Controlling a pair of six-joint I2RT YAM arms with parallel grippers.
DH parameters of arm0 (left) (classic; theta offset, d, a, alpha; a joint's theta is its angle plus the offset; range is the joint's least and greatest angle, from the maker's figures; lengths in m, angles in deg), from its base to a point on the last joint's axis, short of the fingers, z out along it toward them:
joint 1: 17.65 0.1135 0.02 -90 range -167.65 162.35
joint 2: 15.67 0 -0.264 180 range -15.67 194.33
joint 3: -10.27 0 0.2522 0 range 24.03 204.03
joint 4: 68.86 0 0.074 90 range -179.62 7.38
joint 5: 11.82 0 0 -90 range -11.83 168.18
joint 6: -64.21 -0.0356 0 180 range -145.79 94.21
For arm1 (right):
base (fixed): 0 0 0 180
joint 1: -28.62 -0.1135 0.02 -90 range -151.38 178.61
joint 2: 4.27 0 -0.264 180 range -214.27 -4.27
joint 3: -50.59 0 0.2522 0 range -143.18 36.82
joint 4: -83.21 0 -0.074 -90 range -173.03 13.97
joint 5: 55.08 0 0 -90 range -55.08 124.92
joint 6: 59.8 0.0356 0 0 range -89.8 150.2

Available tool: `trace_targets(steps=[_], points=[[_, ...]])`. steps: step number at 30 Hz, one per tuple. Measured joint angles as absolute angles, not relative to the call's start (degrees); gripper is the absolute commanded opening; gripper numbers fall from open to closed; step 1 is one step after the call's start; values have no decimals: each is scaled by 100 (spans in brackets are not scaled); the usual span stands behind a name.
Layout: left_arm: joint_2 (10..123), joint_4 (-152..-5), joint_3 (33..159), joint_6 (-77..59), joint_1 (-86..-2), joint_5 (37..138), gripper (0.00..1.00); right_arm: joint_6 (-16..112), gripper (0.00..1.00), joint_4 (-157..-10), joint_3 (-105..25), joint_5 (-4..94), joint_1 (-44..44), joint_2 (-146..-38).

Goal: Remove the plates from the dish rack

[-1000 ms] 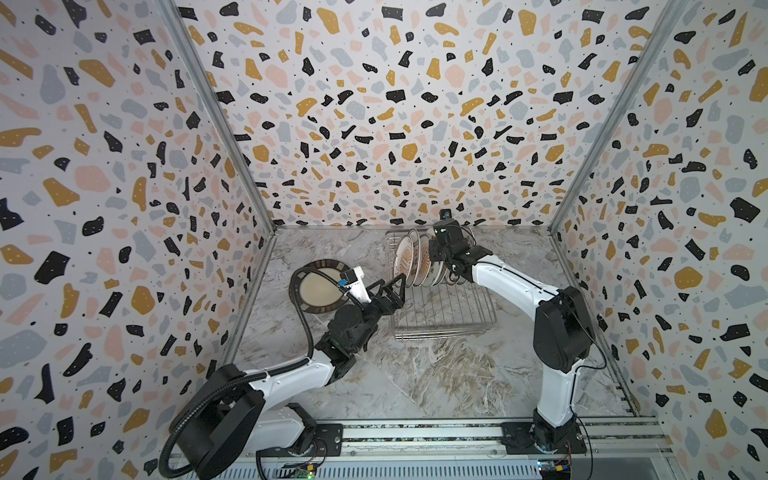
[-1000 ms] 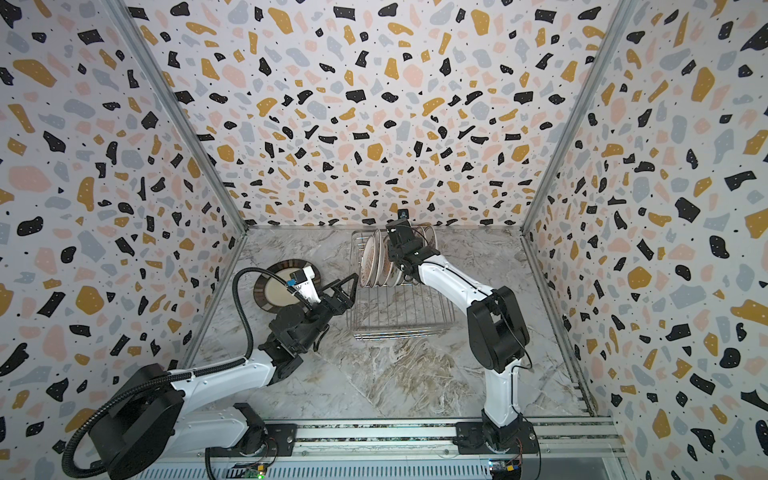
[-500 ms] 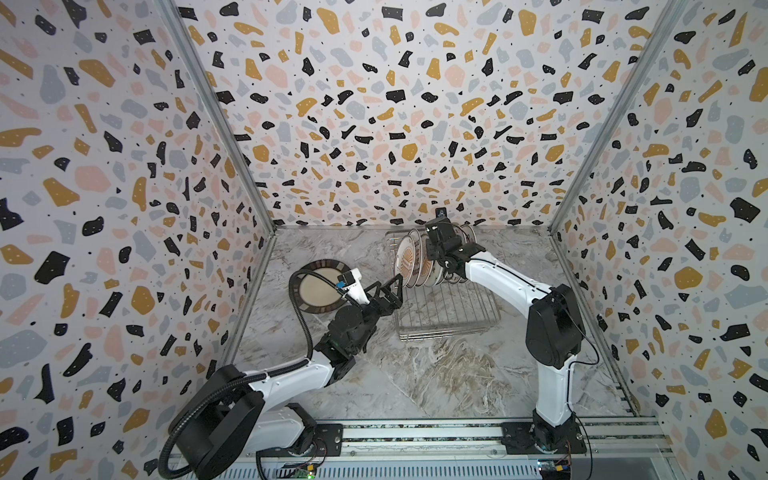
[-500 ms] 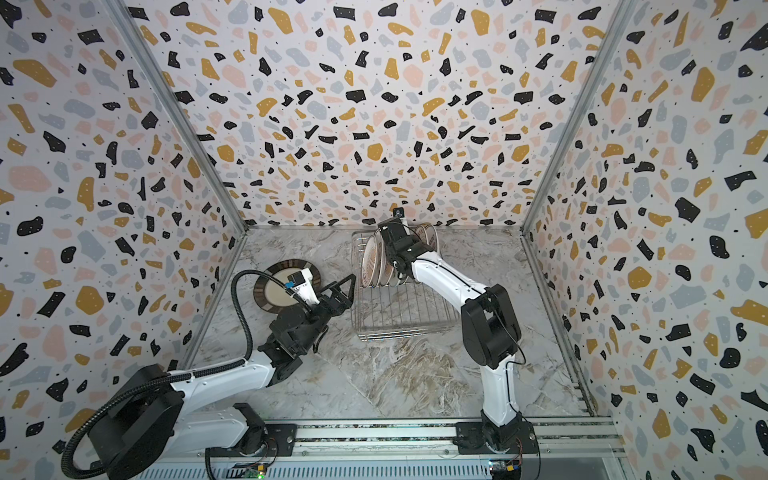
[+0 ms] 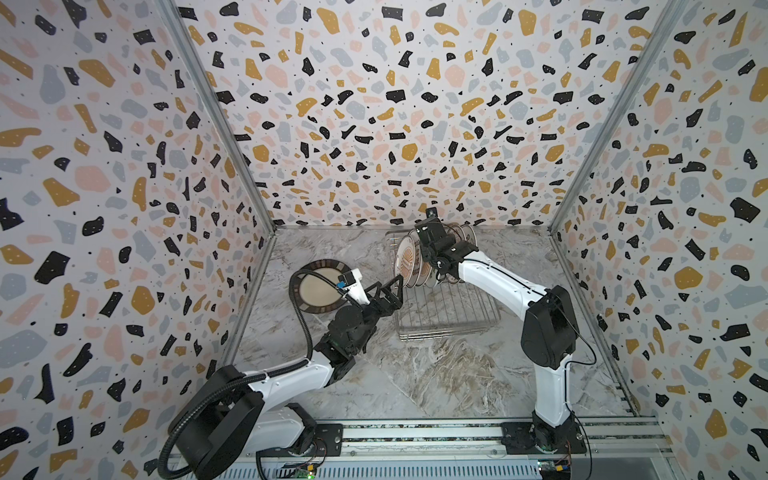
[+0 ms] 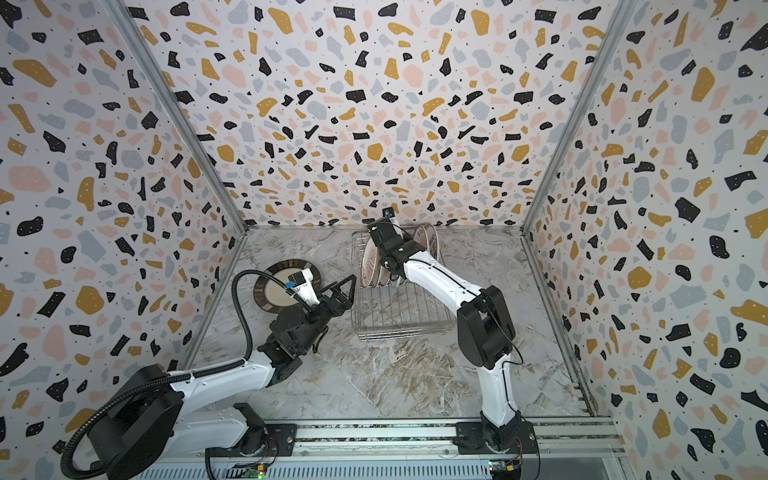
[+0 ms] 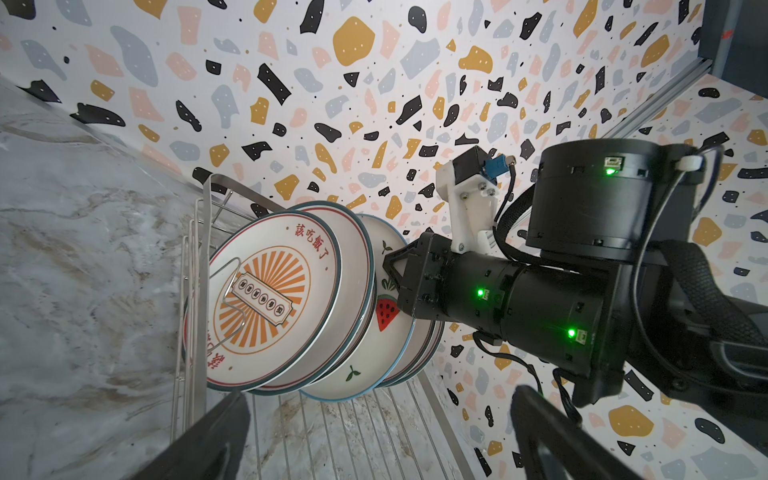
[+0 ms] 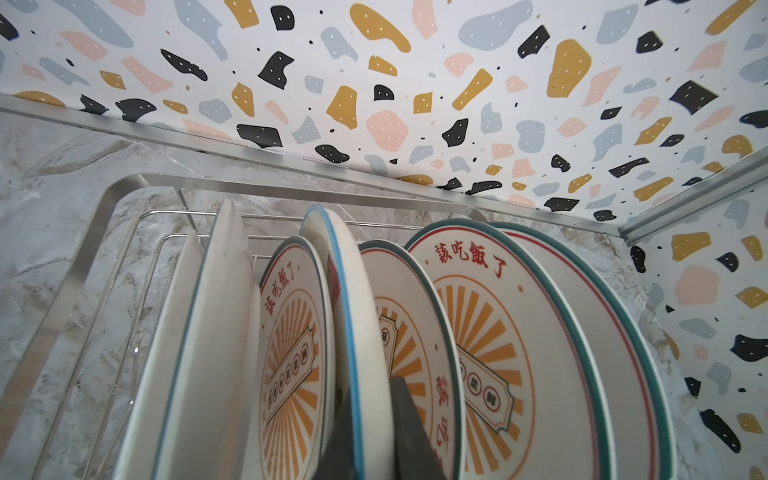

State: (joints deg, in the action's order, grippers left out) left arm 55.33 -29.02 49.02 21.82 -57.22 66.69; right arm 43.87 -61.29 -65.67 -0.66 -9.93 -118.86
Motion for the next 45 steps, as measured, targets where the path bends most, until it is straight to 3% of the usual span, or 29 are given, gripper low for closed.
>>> trace_targets(steps=[16,29,36,45], points=[[5247,-2889,4815,2178,-5722,6783,100,4011,7,-6074,-6462,-562,-1094,-10953],[4818,-2430,4369,2178,-5720,6962,100,3895,6,-6640,-4978,-465,-1190,-9519],[4515,-2513,4369,2064,-5729,7764,100,4129,6,-7123,-3739,745,-689,-8319],[4062,-2828,4367,1824,-5777,7781,100,4424,6,-7456,-2801,1965,-370,-7313]])
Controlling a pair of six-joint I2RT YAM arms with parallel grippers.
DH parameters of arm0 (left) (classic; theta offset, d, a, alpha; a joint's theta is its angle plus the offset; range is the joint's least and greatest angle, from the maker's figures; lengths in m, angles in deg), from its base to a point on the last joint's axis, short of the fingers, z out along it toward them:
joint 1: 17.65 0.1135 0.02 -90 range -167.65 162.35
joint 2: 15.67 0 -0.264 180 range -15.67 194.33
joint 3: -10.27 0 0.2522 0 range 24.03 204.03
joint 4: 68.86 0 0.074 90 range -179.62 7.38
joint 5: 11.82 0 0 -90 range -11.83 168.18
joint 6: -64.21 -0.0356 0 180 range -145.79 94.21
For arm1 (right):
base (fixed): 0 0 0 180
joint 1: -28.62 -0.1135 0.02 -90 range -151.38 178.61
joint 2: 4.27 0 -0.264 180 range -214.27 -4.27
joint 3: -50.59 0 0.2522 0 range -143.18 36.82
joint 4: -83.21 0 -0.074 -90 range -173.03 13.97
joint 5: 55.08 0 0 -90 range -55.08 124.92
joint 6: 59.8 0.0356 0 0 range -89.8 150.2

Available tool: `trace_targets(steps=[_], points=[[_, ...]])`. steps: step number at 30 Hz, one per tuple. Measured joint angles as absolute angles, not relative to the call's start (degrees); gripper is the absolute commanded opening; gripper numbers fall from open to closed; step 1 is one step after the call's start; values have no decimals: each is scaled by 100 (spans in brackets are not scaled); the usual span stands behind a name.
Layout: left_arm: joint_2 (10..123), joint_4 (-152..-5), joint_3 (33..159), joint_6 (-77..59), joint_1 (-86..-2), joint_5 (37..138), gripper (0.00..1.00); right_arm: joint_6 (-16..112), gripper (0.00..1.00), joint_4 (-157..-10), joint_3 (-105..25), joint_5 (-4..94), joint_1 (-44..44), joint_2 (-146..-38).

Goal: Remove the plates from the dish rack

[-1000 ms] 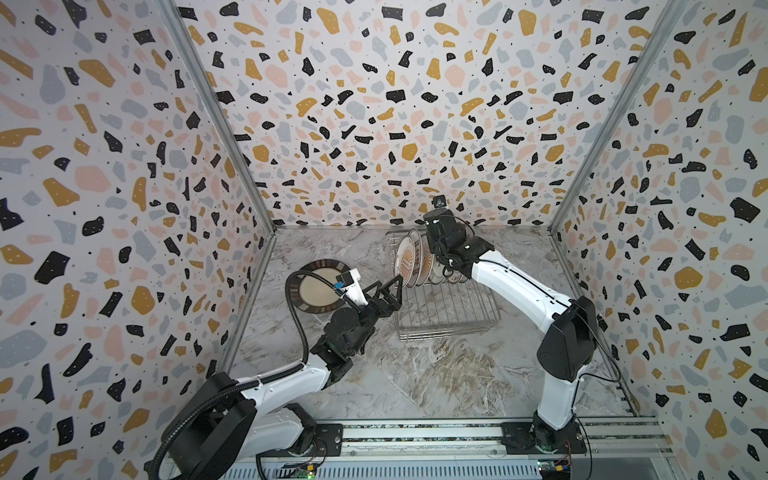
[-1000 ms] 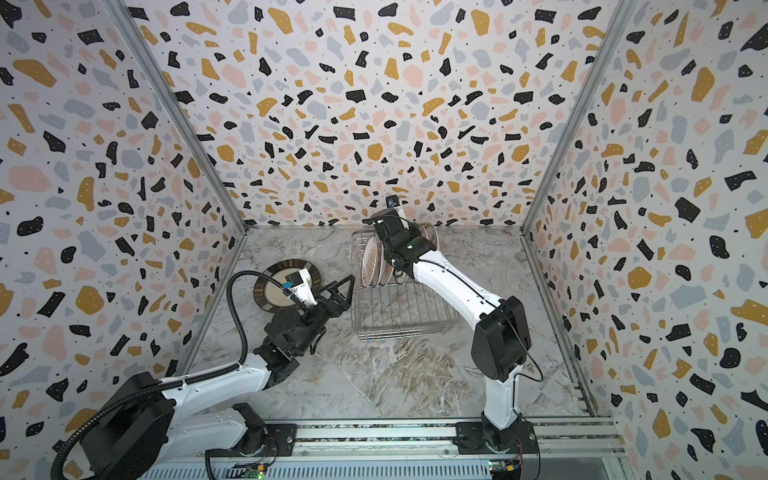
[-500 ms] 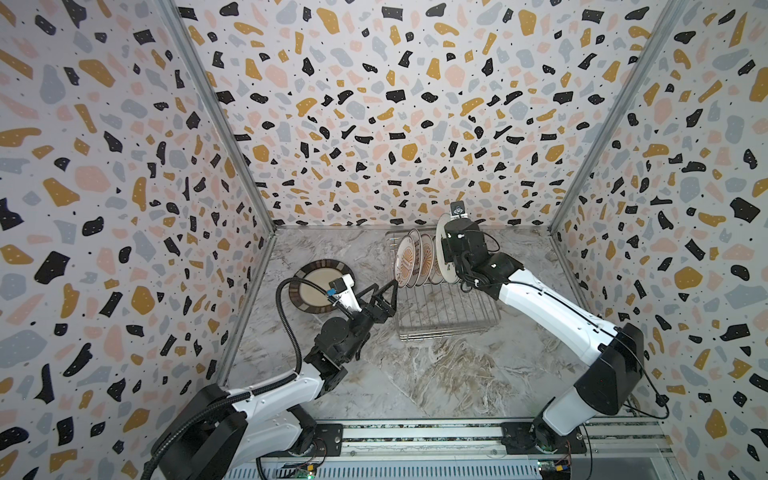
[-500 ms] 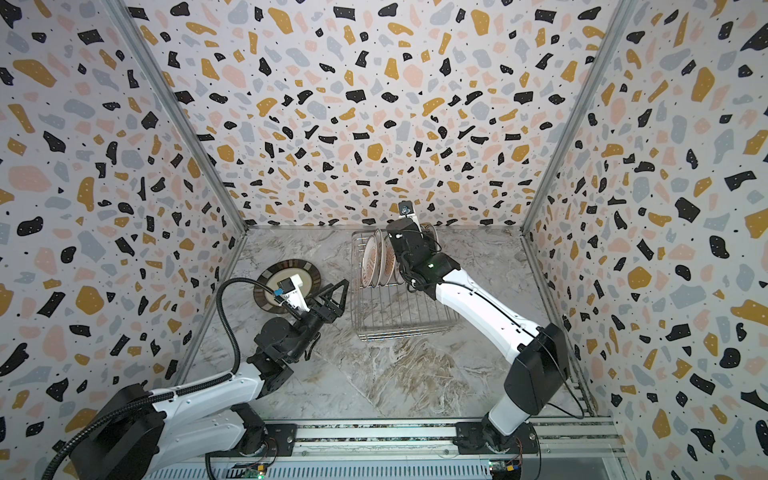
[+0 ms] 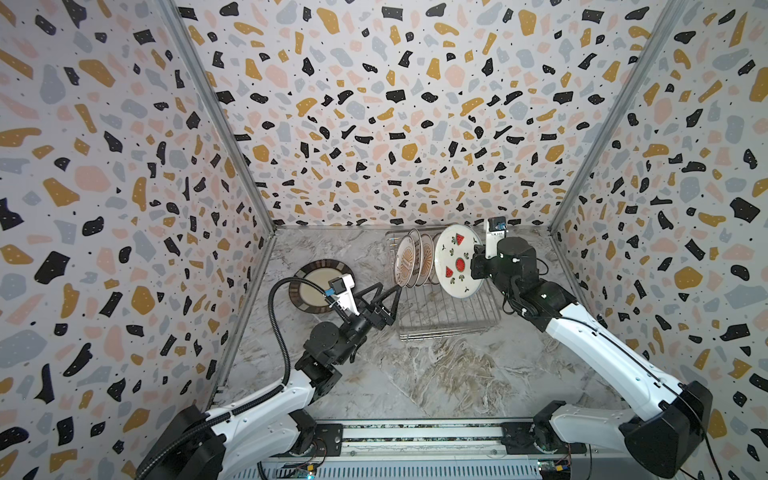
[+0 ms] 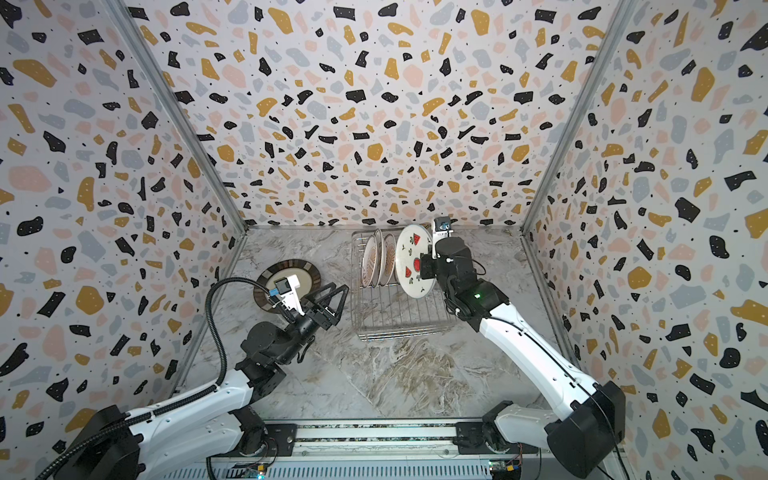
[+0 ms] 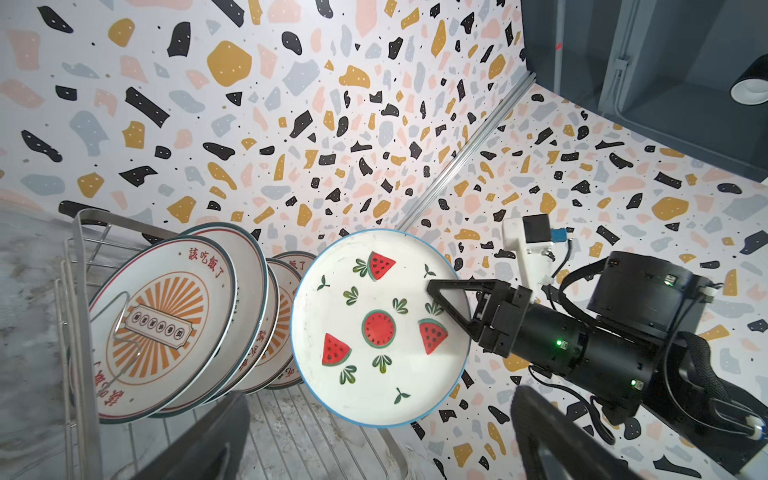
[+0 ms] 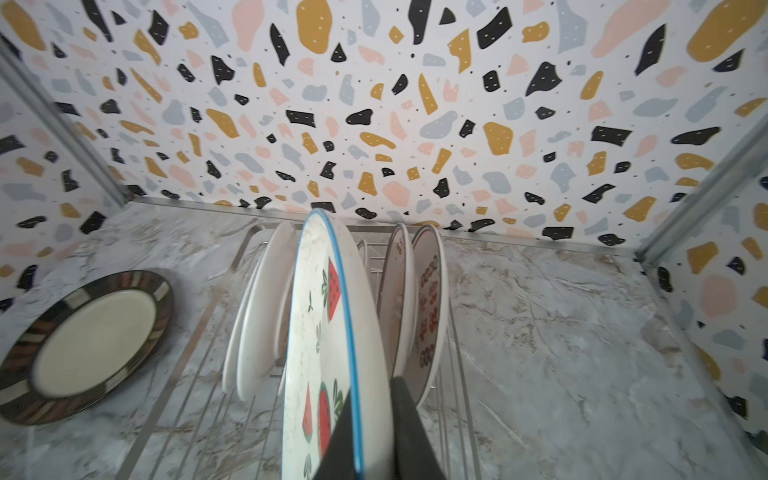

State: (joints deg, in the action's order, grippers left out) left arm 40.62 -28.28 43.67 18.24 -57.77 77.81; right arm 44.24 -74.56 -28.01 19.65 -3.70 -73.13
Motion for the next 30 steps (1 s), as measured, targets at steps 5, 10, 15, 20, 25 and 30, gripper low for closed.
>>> trace_targets(steps=[5,10,15,20,25,30], points=[[3935,-3542,4378,1540,-5934,7670,100,4730,5,-7794,-2240,3150,122,-6931],[3933,-3584,4378,1522,-5945,7766,100,5148,5,-8382,-1654,4356,640,-6745],[4355,-3479,4378,1535,-5952,7967,100,5622,5,-8994,-1199,5416,959,-6695],[4735,-3085,4378,1697,-5952,8190,96,5998,5,-9495,-1059,6205,1064,-6699],[5264,-2401,4378,2202,-5971,8306,94,6393,5,-10166,-880,6774,1066,-6697],[5389,-2172,4378,2646,-6113,8072,93,6752,5,-10686,-629,7353,1066,-6697]])
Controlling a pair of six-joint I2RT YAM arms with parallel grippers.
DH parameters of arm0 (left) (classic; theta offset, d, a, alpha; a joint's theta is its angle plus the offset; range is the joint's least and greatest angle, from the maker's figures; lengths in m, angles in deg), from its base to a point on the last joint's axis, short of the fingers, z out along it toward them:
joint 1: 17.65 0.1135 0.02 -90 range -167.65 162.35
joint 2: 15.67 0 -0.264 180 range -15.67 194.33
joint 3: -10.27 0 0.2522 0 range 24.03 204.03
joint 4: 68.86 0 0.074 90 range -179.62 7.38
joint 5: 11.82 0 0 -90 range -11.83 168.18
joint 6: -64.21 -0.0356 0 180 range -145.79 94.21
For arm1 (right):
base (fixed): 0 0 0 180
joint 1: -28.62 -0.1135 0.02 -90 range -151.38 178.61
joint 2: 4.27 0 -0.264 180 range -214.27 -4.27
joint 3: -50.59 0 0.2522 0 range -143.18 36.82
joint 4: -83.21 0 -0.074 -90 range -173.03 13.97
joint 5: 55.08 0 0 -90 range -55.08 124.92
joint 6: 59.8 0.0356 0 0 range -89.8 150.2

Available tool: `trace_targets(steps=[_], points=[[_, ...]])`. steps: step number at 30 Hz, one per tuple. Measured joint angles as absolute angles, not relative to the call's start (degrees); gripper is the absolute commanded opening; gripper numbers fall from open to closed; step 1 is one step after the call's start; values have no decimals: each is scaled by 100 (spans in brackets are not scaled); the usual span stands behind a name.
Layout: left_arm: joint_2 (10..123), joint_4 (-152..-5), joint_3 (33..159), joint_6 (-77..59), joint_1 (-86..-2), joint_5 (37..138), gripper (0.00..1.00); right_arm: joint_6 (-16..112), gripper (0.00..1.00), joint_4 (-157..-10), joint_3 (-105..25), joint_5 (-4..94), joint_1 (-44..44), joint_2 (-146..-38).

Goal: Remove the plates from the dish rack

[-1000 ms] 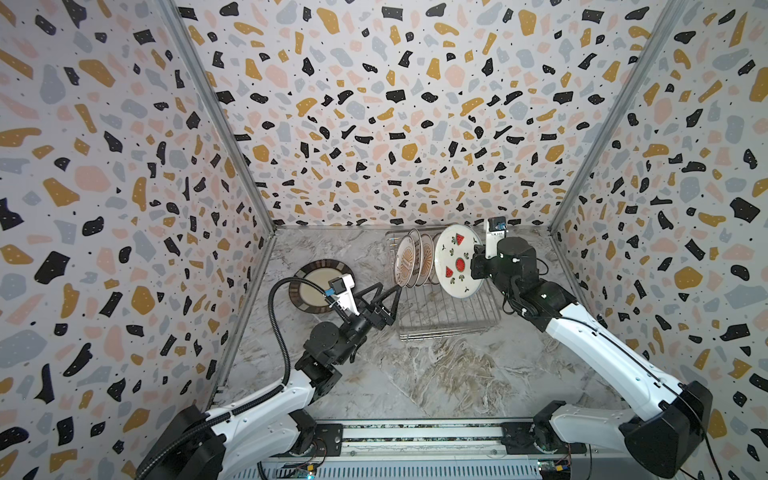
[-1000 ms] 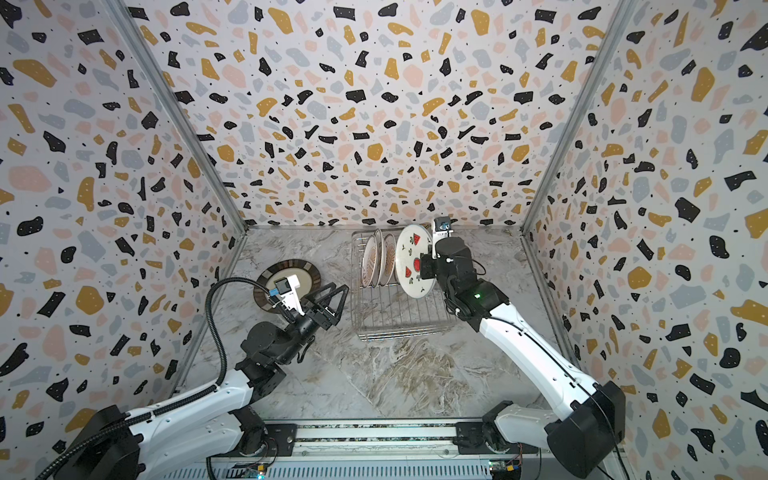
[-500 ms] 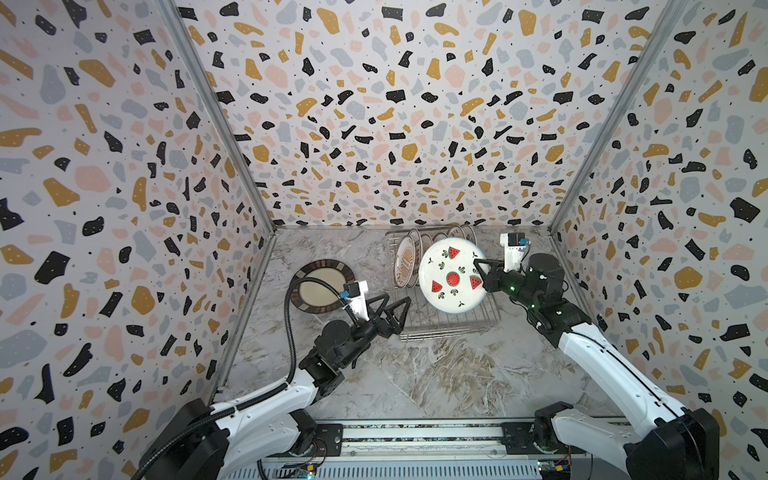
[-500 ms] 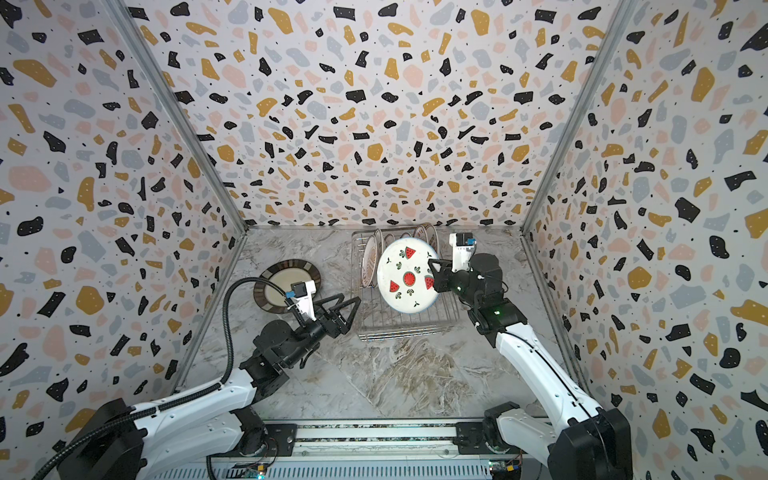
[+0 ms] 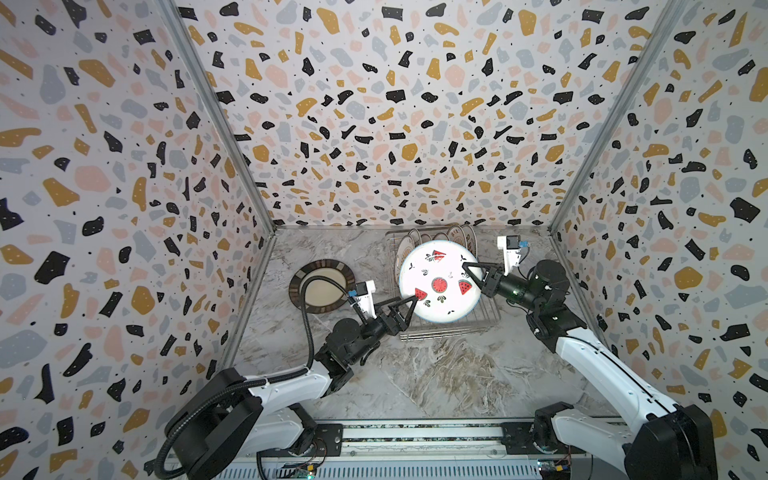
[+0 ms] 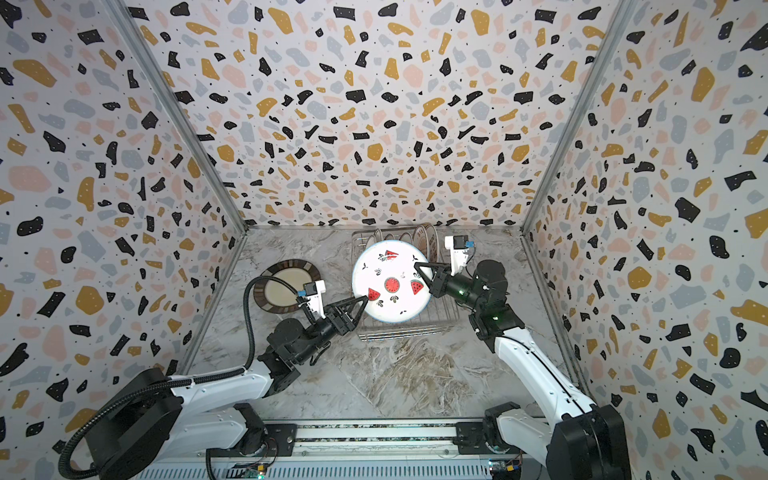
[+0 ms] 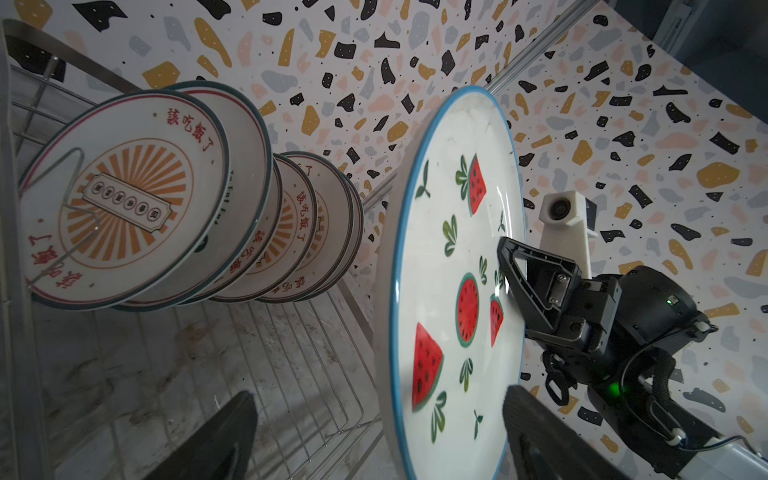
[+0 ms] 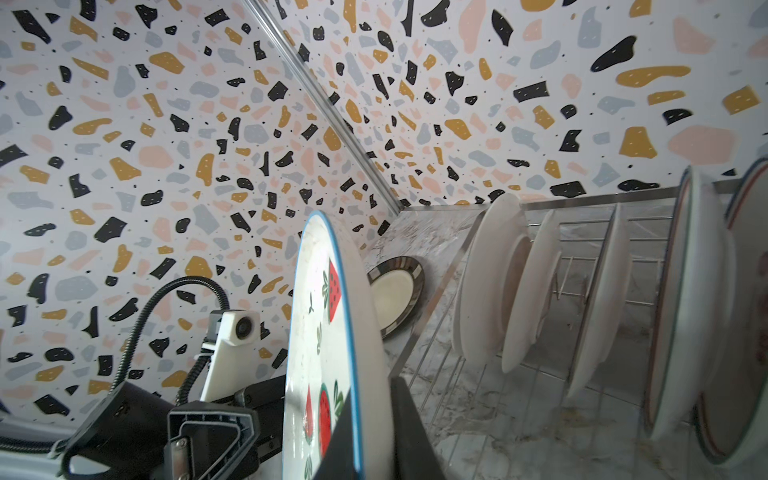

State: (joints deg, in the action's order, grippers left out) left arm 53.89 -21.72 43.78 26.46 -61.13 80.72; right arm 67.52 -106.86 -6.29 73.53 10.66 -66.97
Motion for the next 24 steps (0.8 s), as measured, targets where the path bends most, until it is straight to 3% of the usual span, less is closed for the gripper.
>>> trace_targets(steps=[4,8,12,16,19,22,24], points=[[5461,-1719,4375,2893,-6205,7989,83,6896,5,-10889,-476,7589,1064,-6655],[5616,-1394,4354,3216,-6242,7834,55,6979,5,-11069,-364,7674,1066,-6634],[5616,-1416,4354,3393,-6247,7722,52,7029,5,-11200,-347,7777,1066,-6666],[5623,-1440,4360,3524,-6258,7731,34,7047,5,-11309,-347,7838,1066,-6789],[5699,-1486,4448,3557,-6304,7781,33,7047,6,-11309,-347,7871,1066,-6929],[5820,-1520,4528,3605,-6315,7788,20,7121,6,-11326,-351,7928,1066,-7071],[5924,-1512,4531,3684,-6312,7808,19,7154,6,-11359,-360,7971,1068,-7134]])
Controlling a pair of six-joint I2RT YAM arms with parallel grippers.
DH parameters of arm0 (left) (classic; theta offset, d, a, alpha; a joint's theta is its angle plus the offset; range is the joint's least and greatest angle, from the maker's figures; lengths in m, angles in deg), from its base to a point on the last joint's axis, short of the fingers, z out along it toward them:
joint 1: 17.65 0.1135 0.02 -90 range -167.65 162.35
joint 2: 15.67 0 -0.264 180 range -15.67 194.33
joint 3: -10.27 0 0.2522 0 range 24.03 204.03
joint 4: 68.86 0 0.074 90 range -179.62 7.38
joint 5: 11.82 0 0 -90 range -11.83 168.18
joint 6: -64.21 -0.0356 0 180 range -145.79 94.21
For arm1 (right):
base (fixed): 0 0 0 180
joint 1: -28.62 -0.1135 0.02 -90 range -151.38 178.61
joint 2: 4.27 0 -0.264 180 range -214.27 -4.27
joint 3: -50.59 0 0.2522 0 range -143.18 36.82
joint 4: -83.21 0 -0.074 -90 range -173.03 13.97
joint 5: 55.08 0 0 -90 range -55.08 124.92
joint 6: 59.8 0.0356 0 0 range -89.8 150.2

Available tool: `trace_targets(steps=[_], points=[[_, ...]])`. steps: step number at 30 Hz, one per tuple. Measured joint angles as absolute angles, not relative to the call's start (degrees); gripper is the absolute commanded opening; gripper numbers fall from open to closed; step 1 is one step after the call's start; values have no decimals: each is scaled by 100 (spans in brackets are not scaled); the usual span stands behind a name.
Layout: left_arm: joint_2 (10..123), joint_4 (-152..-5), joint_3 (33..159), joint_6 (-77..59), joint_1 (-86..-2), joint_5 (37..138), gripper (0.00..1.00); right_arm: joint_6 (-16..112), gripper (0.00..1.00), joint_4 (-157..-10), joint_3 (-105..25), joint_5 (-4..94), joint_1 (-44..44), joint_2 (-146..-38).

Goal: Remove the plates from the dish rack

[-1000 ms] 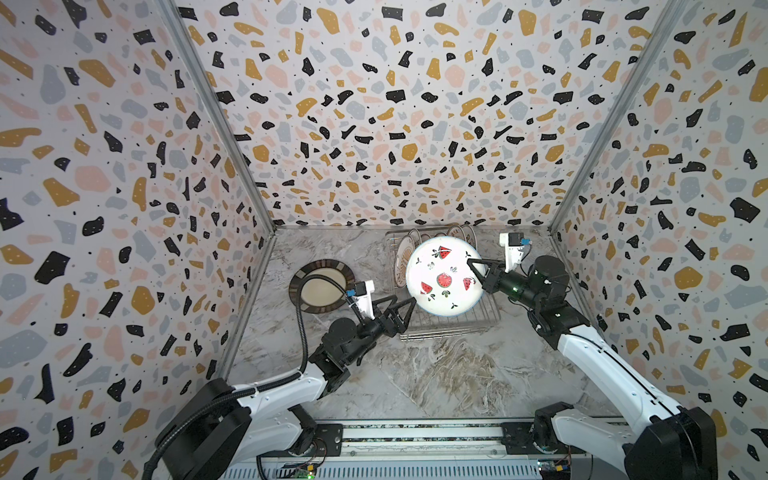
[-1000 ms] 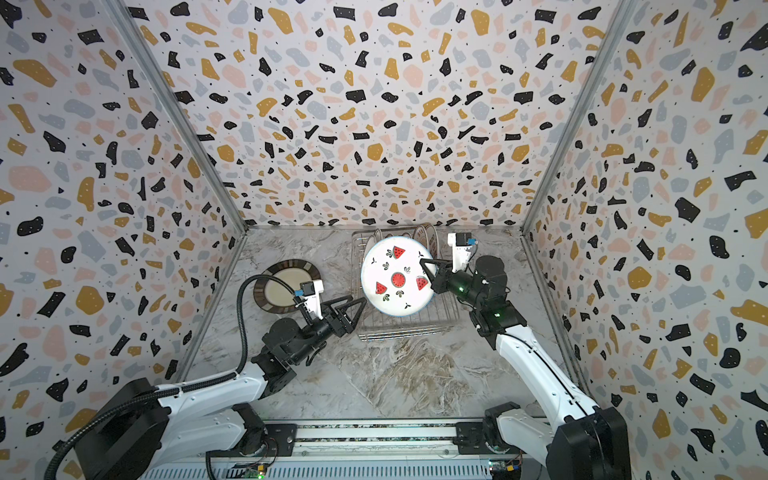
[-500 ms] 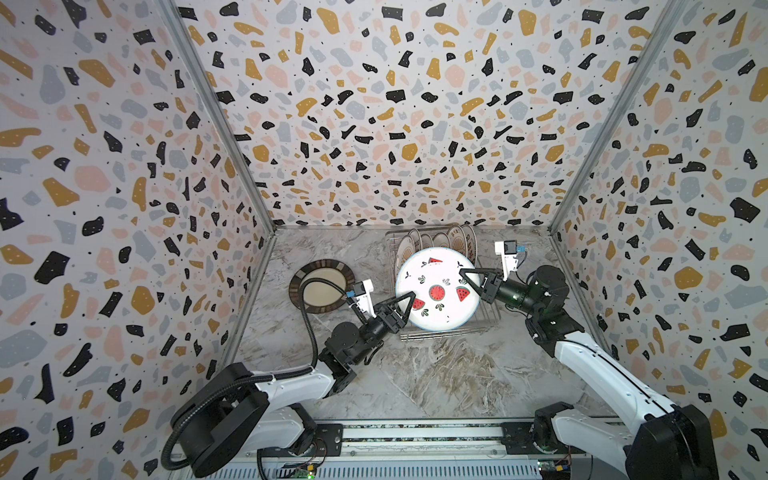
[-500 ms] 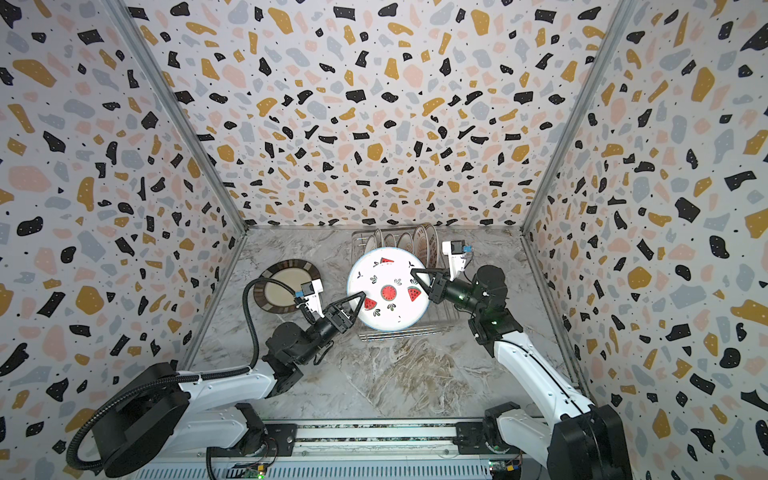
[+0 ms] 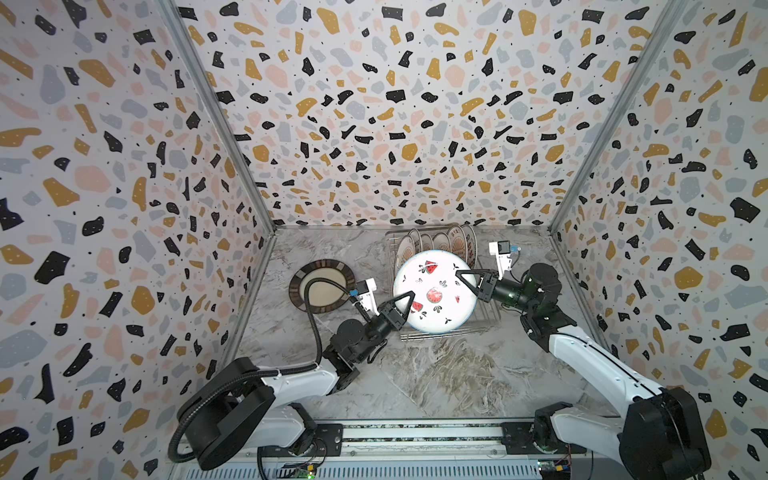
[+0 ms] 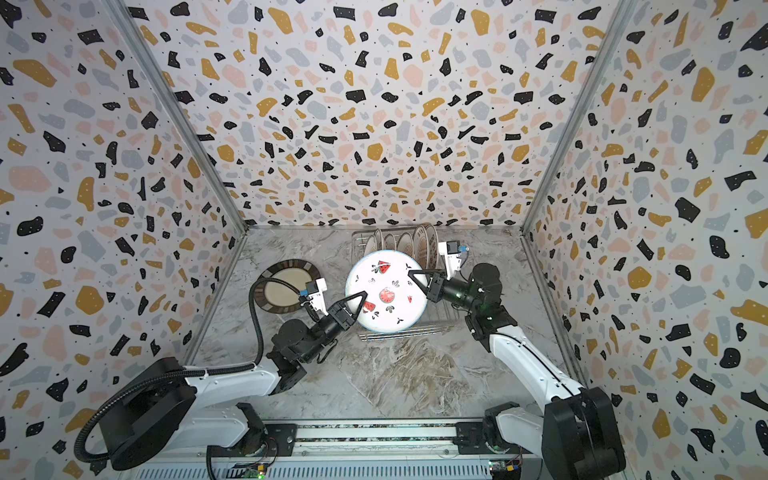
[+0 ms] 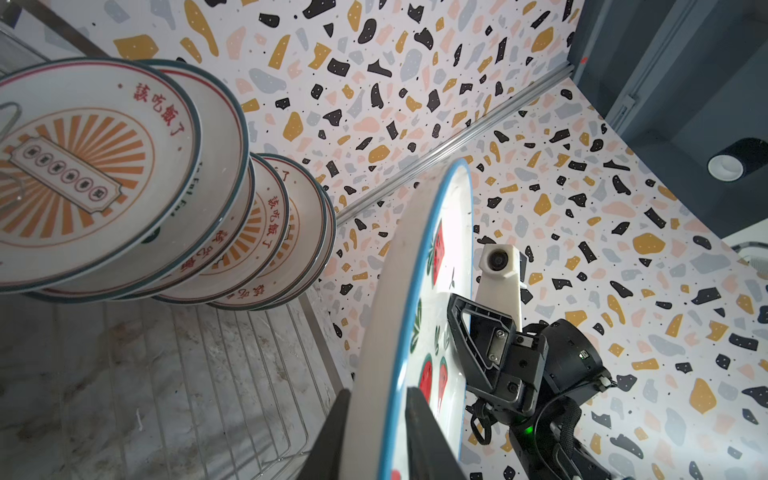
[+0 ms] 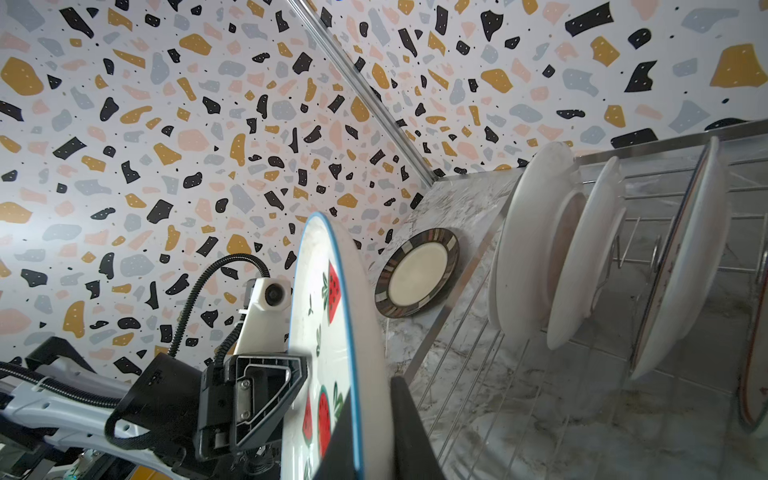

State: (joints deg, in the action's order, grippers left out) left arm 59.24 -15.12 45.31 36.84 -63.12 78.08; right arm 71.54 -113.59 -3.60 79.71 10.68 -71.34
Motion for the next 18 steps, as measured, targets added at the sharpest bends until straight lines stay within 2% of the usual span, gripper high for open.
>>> trace_targets(steps=[14,16,18], points=[[6373,-1040,4561,4077,-6280,8011,17,7213,8,-11313,-638,7906,1086,-7482],[6375,-1033,4561,4108,-6264,8020,9,7252,9,-11316,-644,7901,1088,-7519],[6375,-1031,4563,4134,-6258,8020,8,7294,11,-11307,-651,7893,1094,-7523]])
